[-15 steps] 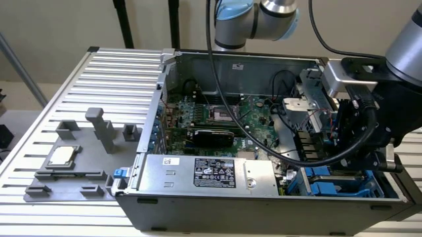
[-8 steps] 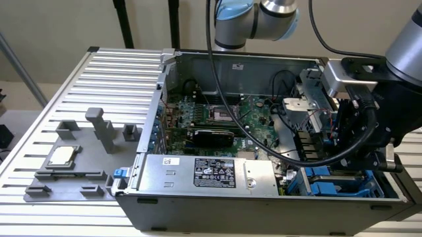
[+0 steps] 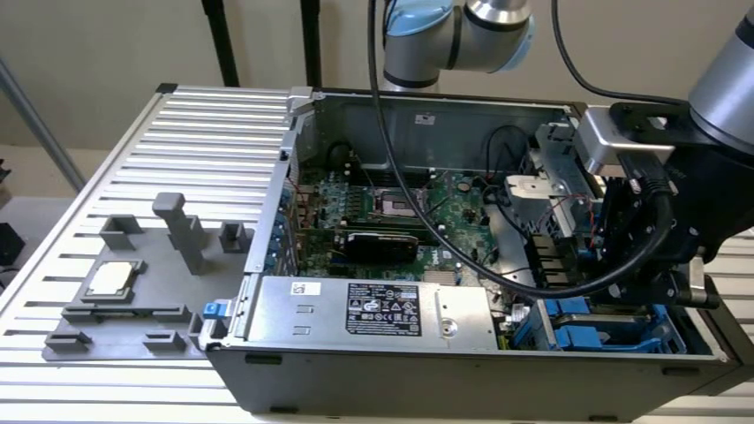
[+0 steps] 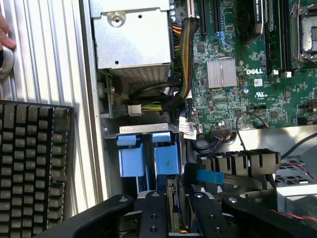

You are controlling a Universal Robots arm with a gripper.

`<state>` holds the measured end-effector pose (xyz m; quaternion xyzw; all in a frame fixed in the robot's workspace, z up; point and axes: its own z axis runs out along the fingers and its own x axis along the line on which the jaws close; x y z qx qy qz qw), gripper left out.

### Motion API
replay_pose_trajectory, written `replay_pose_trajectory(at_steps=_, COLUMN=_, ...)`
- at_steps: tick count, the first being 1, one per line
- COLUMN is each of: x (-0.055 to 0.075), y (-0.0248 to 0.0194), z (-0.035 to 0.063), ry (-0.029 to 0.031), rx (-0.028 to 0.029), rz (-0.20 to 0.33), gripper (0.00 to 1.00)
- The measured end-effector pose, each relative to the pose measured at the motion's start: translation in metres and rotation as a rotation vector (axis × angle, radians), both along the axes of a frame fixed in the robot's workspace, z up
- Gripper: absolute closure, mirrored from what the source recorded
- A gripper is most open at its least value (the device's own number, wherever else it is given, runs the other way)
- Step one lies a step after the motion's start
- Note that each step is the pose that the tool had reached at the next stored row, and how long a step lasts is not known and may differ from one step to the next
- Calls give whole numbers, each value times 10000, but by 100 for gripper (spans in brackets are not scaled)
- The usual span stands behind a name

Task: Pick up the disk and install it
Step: 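Insert the second disk wire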

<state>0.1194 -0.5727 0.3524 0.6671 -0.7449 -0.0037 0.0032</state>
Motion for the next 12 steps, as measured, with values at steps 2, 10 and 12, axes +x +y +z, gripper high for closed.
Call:
replay_pose_trajectory(at_steps=2, x=5, y=1, z=54, ry=6, rx=-2, rz=0, gripper=75)
replay_pose_trajectory(at_steps=10, x=33, y=26, z=480, ry=28, rx=1, rz=0, gripper=75)
replay_pose_trajectory(at_steps=12, x=33, y=108, z=468, ry=29, rx=-11, rz=1, gripper=75)
